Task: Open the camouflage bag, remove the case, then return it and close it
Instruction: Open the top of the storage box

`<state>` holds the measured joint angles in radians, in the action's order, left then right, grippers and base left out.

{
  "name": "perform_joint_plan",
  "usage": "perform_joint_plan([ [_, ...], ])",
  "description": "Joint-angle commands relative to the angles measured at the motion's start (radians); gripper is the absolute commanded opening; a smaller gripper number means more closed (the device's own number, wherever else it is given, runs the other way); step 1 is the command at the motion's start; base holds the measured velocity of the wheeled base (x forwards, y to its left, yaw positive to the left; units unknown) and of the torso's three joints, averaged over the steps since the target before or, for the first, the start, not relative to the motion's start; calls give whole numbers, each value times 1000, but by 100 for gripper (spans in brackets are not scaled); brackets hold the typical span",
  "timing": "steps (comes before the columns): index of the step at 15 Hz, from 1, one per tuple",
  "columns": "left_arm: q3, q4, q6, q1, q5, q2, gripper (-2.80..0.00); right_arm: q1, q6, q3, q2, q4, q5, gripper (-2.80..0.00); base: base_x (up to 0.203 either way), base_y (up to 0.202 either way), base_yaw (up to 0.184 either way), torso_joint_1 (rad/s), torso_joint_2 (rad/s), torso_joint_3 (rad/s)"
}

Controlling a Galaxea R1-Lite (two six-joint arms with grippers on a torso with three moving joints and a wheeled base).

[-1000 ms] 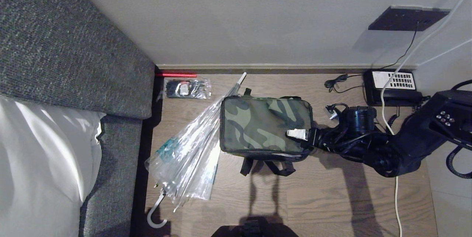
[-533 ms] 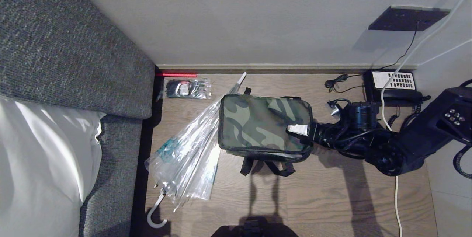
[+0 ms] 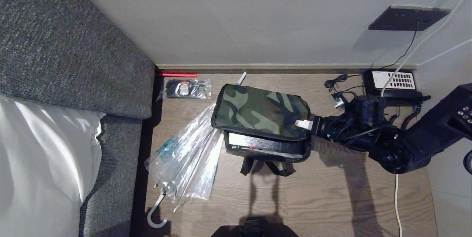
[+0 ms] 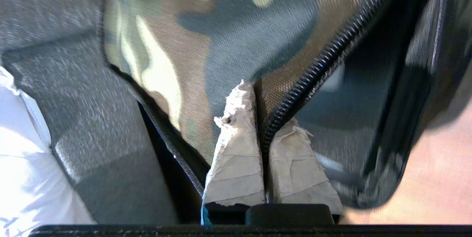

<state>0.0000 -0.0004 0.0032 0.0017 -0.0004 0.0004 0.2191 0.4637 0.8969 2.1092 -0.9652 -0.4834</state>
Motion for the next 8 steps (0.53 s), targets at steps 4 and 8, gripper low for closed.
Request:
perform_joint_plan([
  [4,0,-1,0,0,0,0,-280,0,-26,-5,-14,-90,-3,-280,0,0,0,0,0,0],
  [8,0,0,0,0,0,0,-280,2,-105,-17,-8,-94,0,0,0,0,0,0,0,0],
])
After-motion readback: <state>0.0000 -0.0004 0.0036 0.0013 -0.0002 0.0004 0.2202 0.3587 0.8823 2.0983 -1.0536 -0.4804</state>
